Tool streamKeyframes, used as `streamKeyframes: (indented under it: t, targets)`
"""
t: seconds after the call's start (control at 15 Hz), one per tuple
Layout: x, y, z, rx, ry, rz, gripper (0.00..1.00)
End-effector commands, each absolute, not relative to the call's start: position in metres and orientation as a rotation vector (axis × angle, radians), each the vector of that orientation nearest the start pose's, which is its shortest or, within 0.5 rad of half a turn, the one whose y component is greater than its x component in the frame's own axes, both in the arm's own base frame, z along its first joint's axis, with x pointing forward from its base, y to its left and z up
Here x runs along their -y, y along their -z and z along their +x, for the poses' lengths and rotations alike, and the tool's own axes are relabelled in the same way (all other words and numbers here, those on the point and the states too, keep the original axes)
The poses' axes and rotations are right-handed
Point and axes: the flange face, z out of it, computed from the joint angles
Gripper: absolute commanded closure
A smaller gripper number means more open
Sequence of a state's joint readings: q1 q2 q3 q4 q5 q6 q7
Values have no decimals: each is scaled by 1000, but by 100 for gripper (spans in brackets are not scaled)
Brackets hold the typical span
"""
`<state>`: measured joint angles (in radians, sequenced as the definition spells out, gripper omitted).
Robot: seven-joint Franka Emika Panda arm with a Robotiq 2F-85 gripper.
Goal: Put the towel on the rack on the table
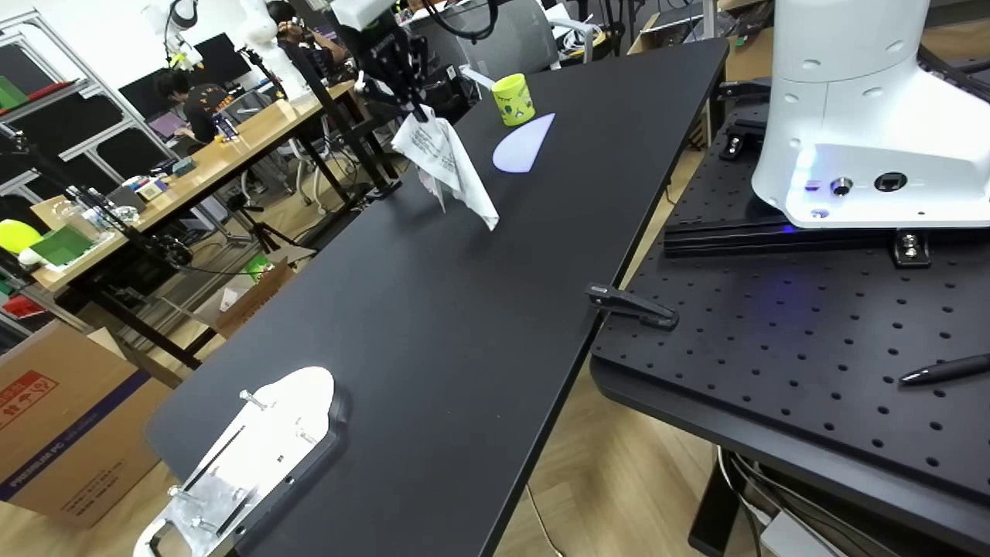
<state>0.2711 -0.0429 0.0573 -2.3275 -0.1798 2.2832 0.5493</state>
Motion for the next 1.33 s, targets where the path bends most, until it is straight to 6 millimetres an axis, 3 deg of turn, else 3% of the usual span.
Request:
streamKeyframes:
  t: [0.0, 0.27, 0.6, 0.93, 1.27]
  targets:
    - [-150, -412, 490, -200, 151, -3289, 99]
    - [-125, -468, 505, -309, 239, -3292, 99]
    - [-93, -518, 516, -441, 320, -3282, 99]
    - [-89, -567, 518, -479, 415, -3301, 99]
    - [-90, -600, 517, -487, 484, -3290, 99]
